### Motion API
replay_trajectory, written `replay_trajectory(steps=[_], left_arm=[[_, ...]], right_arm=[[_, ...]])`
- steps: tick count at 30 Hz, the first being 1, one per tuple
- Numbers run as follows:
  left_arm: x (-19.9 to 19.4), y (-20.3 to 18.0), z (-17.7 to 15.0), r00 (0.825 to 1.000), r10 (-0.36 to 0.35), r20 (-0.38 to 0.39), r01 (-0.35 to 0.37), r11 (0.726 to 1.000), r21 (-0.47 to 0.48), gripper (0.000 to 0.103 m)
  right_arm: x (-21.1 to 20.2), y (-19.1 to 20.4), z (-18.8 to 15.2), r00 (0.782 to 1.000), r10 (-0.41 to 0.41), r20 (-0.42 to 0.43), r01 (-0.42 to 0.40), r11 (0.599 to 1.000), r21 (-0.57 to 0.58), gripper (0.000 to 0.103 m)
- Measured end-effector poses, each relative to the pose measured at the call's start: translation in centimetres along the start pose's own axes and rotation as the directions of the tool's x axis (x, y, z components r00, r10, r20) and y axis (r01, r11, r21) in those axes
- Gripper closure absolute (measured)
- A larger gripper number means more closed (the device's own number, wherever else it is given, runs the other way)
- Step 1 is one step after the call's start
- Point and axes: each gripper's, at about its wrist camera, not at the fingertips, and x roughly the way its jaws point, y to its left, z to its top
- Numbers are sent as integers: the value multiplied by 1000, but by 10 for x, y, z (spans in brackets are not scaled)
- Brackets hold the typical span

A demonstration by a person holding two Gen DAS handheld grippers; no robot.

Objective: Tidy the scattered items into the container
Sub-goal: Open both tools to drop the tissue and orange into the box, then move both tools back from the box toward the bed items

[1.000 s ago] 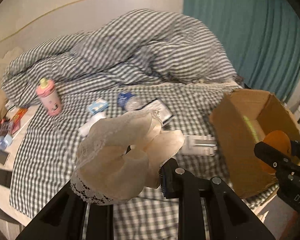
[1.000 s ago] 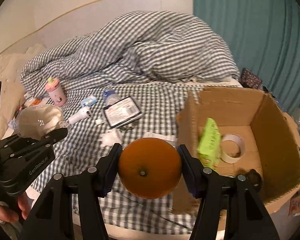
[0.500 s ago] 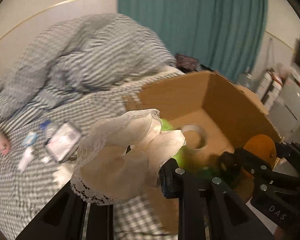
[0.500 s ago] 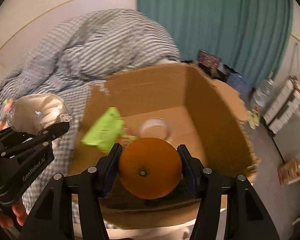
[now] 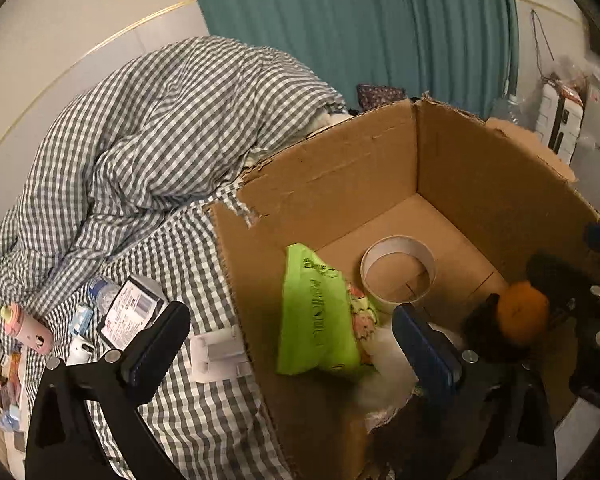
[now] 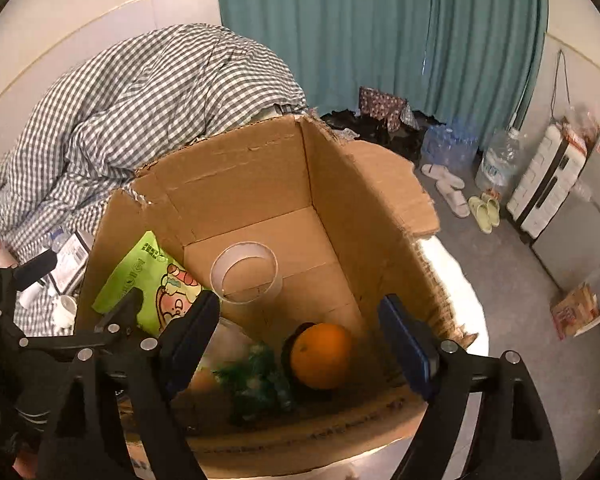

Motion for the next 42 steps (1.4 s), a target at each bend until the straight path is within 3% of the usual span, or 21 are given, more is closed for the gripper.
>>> replay_trajectory(steps=[12, 22, 27, 37, 42], left_arm=[[-18, 52, -16, 1000, 24, -4, -25, 992, -125, 0], [-45, 164, -81, 992, 111, -54, -121, 957, -262, 0], [-57, 223, -125, 975, 202, -96, -222, 920, -323, 0], [-57, 306, -198, 962, 219, -162, -271, 837, -475, 0], [-42, 334, -223, 958, 211, -194, -283, 813, -510, 0]], right_arm=[[-15, 37, -8, 999, 47, 13, -47, 998, -40, 21], [-46, 115, -20, 989, 137, 47, -128, 979, -162, 21], [-62, 165, -29, 979, 199, 54, -181, 955, -233, 21], [-53, 262, -51, 961, 277, -12, -262, 894, -364, 21], [-31, 307, -61, 950, 304, -69, -304, 858, -414, 21]])
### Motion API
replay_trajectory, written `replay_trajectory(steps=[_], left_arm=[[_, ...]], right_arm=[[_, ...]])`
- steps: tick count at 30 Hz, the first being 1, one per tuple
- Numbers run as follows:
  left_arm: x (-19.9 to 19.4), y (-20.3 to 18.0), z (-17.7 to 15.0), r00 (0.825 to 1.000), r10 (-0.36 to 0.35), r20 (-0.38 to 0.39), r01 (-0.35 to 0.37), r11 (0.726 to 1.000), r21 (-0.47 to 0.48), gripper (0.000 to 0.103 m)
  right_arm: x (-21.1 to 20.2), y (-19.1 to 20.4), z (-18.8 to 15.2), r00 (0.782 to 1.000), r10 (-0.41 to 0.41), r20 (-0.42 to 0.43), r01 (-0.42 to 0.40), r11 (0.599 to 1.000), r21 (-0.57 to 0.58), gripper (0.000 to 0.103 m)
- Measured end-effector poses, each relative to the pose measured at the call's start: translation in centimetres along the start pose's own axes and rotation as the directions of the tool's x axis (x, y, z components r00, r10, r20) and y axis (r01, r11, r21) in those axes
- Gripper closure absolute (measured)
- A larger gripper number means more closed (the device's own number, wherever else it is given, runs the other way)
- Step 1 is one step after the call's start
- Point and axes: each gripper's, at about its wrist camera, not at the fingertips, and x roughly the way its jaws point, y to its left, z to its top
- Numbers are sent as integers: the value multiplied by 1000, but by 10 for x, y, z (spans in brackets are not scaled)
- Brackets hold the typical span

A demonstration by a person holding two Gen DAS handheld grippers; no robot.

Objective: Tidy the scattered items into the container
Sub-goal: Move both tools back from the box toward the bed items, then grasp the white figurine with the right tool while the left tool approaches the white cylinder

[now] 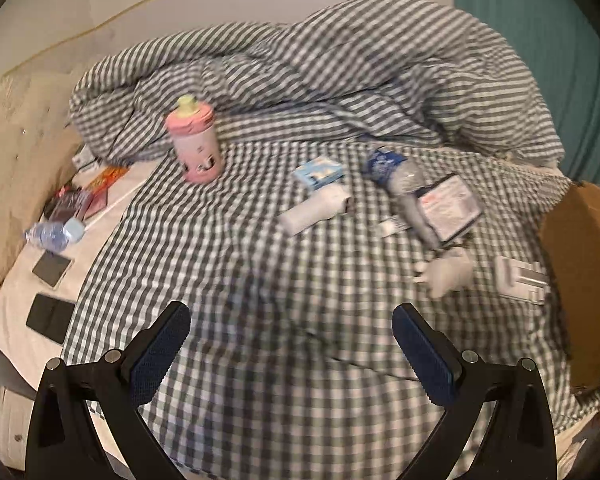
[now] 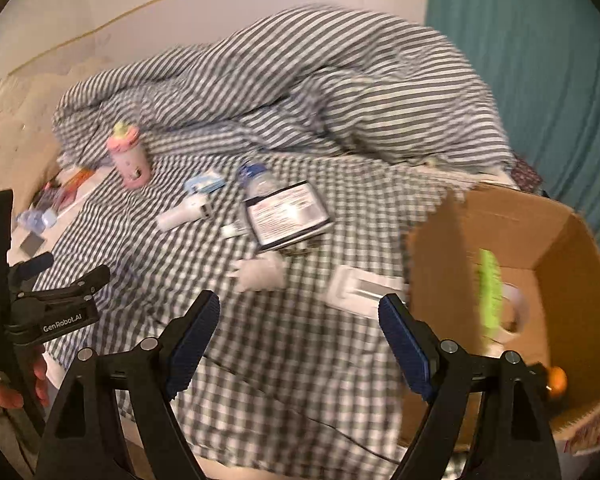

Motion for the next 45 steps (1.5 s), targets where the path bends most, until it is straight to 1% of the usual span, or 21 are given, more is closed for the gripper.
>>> replay_trajectory(steps=[4, 10, 16, 21, 24, 26, 28, 31, 36, 39, 45], left_arm=[[27, 16, 3, 1000, 2, -25, -2, 1000, -18, 0], [75, 25, 14, 997, -41, -58, 39, 999, -33, 0], [118, 14, 29, 995, -44, -90, 43, 999, -18, 0], [147, 3, 43, 995, -49, -88, 52, 998, 23, 0], [163, -4, 49, 995, -58, -86, 63, 996, 55, 0], [175, -8, 53, 994, -74, -79, 81, 993, 88, 0], [187, -11, 58, 993, -86, -79, 94, 991, 100, 0], [201, -14, 63, 991, -106, -86, 114, 988, 100, 0], [225, -17, 66, 988, -103, -116, 114, 989, 96, 0], [230, -15, 68, 988, -122, -96, 130, 989, 73, 0], [236, -17, 71, 989, -117, -85, 123, 990, 69, 0]], right_arm=[[32, 23, 7, 999, 30, -43, -31, 999, -37, 21], [84, 36, 17, 992, 32, -118, -40, 997, -61, 21], [127, 35, 23, 984, 34, -174, -46, 997, -66, 21], [159, 35, 23, 976, 50, -213, -66, 996, -66, 21], [174, 34, 21, 970, 56, -235, -72, 996, -61, 21], [183, 34, 19, 965, 73, -252, -91, 994, -60, 21], [191, 33, 18, 962, 73, -262, -92, 994, -60, 21], [202, 32, 18, 958, 75, -276, -95, 994, -59, 21], [219, 32, 17, 950, 81, -301, -103, 993, -59, 21], [228, 33, 15, 945, 93, -313, -116, 992, -55, 21], [237, 35, 14, 942, 101, -320, -126, 990, -60, 20]])
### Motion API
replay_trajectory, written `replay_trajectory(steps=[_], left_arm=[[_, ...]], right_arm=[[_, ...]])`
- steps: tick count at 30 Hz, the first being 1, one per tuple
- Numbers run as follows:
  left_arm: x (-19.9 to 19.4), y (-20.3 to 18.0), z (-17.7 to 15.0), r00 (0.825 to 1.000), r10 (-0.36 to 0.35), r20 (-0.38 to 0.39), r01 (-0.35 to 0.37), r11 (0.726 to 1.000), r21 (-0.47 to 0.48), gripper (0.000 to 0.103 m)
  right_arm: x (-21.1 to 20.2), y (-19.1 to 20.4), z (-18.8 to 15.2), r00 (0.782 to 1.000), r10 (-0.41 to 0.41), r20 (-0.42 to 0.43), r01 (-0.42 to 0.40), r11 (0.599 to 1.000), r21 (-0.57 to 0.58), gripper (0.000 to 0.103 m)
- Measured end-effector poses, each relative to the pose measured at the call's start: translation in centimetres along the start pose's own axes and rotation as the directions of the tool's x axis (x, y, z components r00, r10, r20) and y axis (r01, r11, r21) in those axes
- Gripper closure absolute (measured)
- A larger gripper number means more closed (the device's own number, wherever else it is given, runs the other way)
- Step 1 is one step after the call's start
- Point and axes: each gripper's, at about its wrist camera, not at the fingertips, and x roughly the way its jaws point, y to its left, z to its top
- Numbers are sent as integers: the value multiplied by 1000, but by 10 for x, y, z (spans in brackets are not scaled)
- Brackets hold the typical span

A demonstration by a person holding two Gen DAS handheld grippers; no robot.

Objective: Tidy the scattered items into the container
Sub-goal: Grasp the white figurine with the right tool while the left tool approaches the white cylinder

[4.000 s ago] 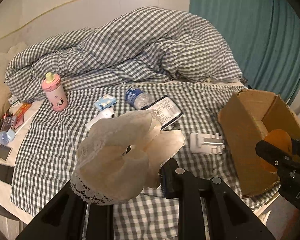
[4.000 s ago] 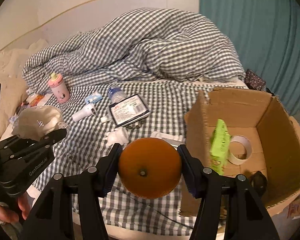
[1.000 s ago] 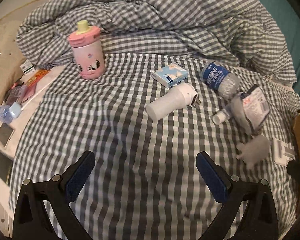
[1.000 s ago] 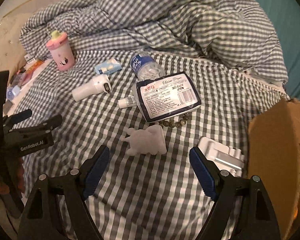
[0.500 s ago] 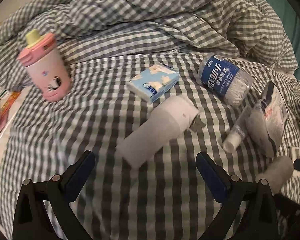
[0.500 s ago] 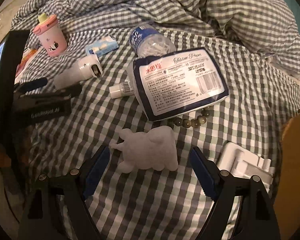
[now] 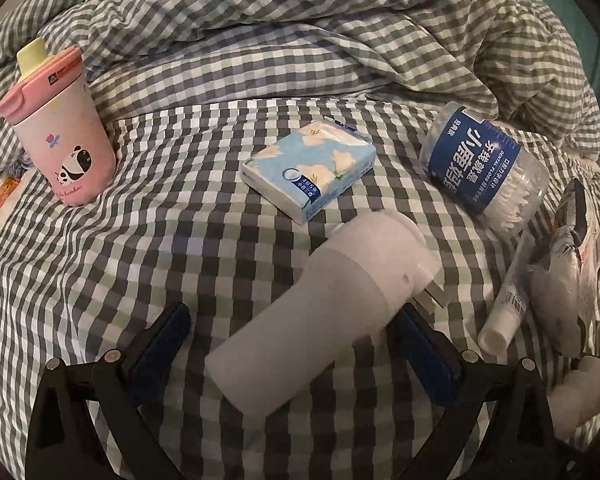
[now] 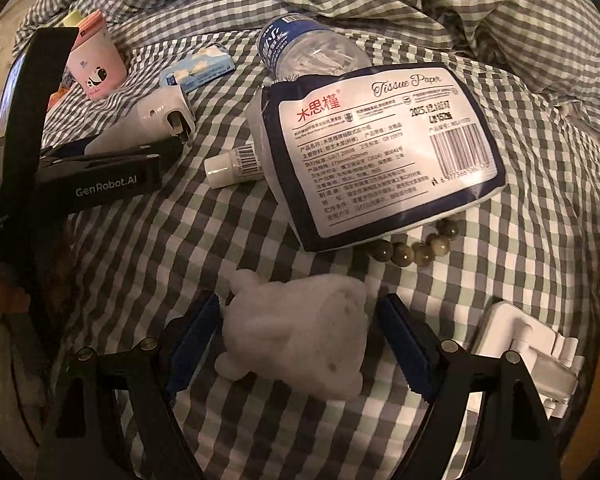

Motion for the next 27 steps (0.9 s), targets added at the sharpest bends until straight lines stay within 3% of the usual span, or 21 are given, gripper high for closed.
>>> replay_trajectory(steps=[9, 14, 16, 18, 20, 27], left_arm=[[11, 2, 6, 1000, -22, 17, 22, 1000, -9, 0], [9, 0, 6, 1000, -3, -21, 2, 1000, -7, 2], [1, -2, 4, 1000, -18, -15, 18, 1000, 0, 18], [-7, -7, 2, 999, -32, -7, 32, 999, 16, 52], [-13, -13, 1, 999, -32, -13, 32, 999, 33, 68], [-20, -19, -6, 999, -38, -38, 39, 999, 26, 71]], right_arm=[[10, 8, 3, 1000, -30, 6, 30, 999, -34, 15], [3, 5, 2, 999, -31, 5, 31, 999, -22, 22], [0, 3, 1, 999, -30, 9, 30, 1000, -8, 22], [-7, 1, -1, 999, -33, 22, 33, 999, -4, 22], [-13, 3, 0, 999, -37, 37, 37, 999, -1, 22], [-39, -1, -5, 997, -40, 72, 40, 999, 10, 22]])
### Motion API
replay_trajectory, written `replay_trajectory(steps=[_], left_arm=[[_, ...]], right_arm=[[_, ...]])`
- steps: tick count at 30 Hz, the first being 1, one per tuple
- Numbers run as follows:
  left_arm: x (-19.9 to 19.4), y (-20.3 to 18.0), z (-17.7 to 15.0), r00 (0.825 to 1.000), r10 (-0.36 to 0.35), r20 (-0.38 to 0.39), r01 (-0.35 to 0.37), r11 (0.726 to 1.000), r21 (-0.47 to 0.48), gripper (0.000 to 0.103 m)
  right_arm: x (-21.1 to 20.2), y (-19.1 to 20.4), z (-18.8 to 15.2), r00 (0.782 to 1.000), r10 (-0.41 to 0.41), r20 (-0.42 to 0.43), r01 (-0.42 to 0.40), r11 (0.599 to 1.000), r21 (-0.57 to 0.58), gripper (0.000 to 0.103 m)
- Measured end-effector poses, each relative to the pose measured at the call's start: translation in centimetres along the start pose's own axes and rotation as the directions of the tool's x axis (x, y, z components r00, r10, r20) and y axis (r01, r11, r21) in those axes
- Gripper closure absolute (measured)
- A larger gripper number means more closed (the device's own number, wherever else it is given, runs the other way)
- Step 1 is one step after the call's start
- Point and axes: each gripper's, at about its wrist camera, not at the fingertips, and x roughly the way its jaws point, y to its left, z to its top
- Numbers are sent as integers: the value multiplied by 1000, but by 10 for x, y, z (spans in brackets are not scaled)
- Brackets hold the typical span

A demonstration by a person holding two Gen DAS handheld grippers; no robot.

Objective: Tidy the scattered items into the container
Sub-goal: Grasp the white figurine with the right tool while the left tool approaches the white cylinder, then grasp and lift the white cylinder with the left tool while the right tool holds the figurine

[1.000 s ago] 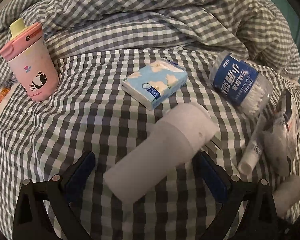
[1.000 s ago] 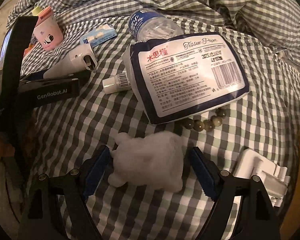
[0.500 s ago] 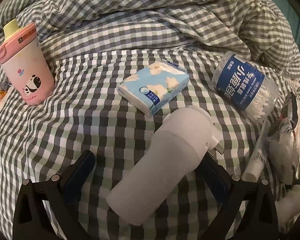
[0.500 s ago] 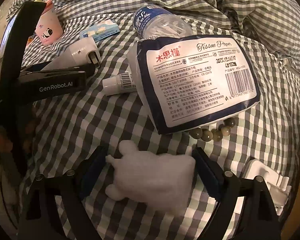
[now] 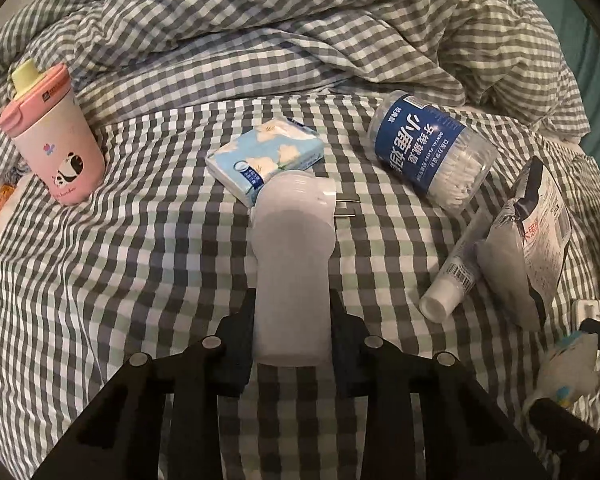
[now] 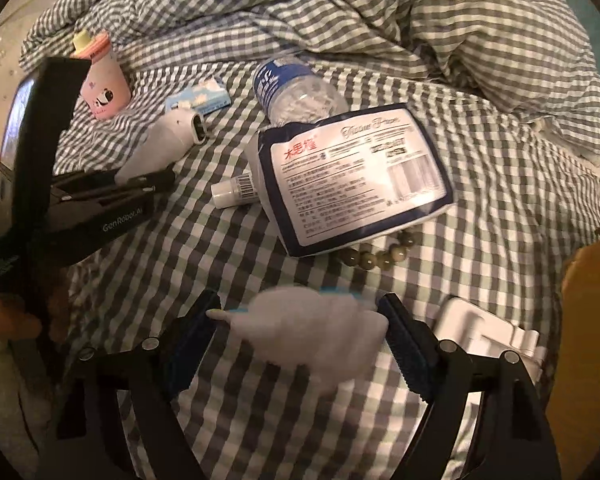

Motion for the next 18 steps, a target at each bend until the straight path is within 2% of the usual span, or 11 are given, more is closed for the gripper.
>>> replay_trajectory(steps=[6, 16, 17, 18], left_arm=[[-31, 0, -16, 1000, -22, 10, 22, 999, -24, 71], [-88, -6, -43, 999, 32, 3, -32, 998, -45, 72], [-93, -5, -43, 999, 37, 5, -37, 998, -51, 73], [-100, -4, -43, 999, 44, 9, -43, 997, -62, 79]], right_arm=[[-21, -10, -3, 1000, -7, 24, 7, 1000, 15, 22], [-60, -4, -7, 997, -4, 82, 5, 1000, -2, 22], [-64, -3, -8, 996, -5, 89, 6, 1000, -4, 22], [-69, -2, -9, 995, -7, 97, 7, 1000, -3, 22]])
